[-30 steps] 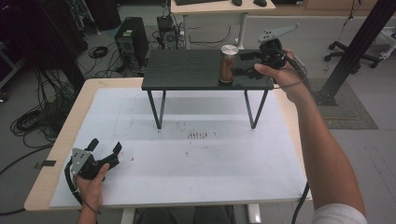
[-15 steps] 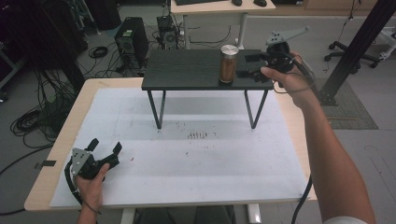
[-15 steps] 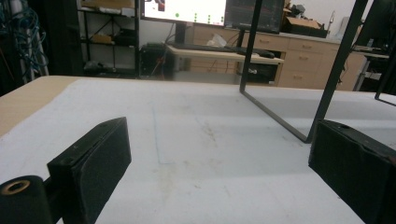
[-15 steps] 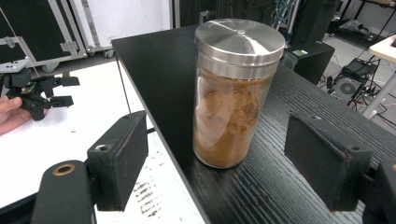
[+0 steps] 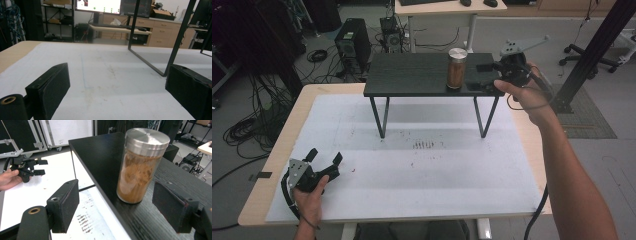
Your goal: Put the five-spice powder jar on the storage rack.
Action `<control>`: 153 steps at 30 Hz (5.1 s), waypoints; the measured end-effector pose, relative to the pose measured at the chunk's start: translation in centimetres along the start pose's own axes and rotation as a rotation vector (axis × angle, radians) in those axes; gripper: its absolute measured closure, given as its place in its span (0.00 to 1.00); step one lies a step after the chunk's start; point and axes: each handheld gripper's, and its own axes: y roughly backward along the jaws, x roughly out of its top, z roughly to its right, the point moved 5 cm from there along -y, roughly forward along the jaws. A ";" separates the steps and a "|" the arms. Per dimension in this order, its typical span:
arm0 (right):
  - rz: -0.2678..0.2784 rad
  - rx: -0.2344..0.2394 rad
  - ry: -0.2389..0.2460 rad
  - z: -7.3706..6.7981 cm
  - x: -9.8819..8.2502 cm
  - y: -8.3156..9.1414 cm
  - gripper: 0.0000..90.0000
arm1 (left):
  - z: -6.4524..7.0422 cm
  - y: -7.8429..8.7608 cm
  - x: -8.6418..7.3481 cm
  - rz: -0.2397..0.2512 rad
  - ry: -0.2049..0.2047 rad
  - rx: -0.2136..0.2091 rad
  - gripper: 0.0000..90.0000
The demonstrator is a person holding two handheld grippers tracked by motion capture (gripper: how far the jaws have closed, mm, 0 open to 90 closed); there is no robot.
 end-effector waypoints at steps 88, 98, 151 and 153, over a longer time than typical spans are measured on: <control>0.053 -0.066 -0.053 -6.4 -10.6 2.8 0.17 | 0.1 0.0 0.0 -0.002 -0.011 0.000 0.07; 0.039 -0.074 -0.055 -6.8 -12.0 2.6 0.16 | 0.1 0.0 0.0 0.000 -0.008 0.001 0.07; 0.008 -0.088 -0.064 -7.8 -16.9 1.0 0.16 | 0.1 0.0 0.0 -0.002 -0.018 0.002 0.07; 0.006 -0.087 -0.065 -7.8 -17.0 0.9 0.16 | 0.1 0.0 0.0 -0.003 -0.019 0.002 0.07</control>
